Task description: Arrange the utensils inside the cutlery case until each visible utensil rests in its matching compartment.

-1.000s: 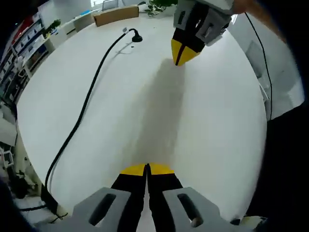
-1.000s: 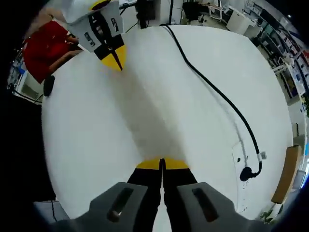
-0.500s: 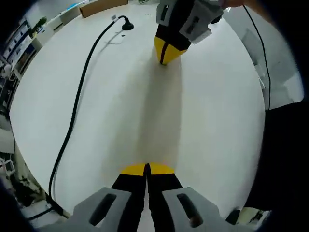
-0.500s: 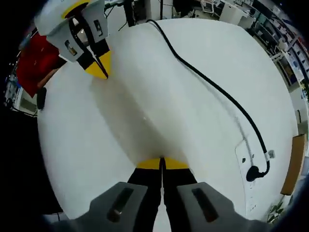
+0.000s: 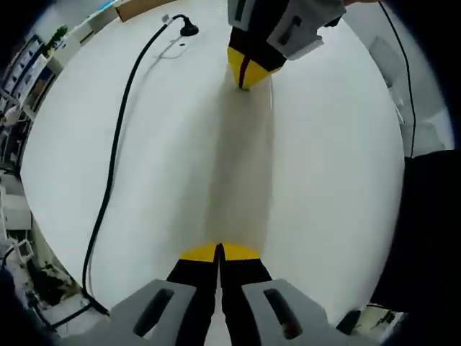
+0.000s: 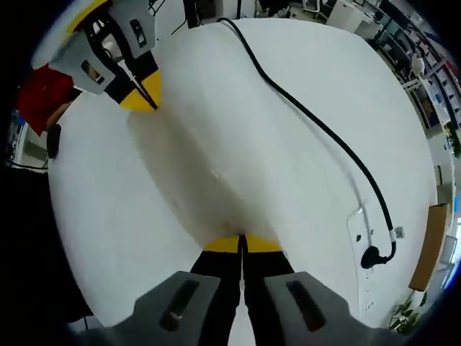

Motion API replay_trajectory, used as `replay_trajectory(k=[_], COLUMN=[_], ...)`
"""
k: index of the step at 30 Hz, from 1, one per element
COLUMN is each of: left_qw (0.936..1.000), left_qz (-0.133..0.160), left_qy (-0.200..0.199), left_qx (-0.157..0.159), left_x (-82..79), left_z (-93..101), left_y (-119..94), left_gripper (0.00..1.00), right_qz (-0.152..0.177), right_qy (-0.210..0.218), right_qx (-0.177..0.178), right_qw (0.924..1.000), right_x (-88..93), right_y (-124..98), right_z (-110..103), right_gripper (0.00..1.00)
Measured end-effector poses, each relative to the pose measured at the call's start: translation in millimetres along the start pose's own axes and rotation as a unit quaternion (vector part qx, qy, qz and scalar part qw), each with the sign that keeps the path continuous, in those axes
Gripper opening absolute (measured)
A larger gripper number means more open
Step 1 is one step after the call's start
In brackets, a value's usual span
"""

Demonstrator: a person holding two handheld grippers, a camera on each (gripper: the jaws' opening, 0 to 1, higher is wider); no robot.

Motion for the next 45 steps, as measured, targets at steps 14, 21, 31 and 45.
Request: replay_trajectory(k=[14, 21, 31, 45], left_qw=[0.9996, 0.9988, 0.9995, 0.9976], left_qz=[-0.018, -0.019, -0.007, 0.047], left_qy=[0.021, 0.038, 0.016, 0.016], left_qx=[-0.008, -0.026, -0.025, -0.048], left_x=[-1.5, -0.9, -0.1, -5.4], left_z=[0.3, 3.1, 0.2, 2.5], left_y=[0.9, 0.9, -0.4, -16.8], left_gripper=[0.00, 0.00, 0.00, 0.00], right_qz=[-0.006, -0.012, -0.020, 0.023], right_qy=[-0.031, -0.046, -0.043, -0.009], right_qx=[0.002, 0.013, 0.026, 0.003], right_qw=[0.9995, 0.9988, 0.9986, 0.9997], right_x=[-3.0, -3.7, 1.3, 0.8], right_y=[0.8, 0.8, -2.8, -19.2], right_z=[-1.4, -1.4, -12.4, -14.2], right_gripper=[0.00, 0.00, 0.00, 0.00])
Point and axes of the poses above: the point that each gripper's makers call its tool centre point, and the gripper's own axes: y roughly forward along the fingers, z roughly to its right, x roughly out of its underside, the point moved 5 cm from there along -y, roughly backward along the fingers, and after that the axes turned 5 degrees about x, right-handed, at the moved point
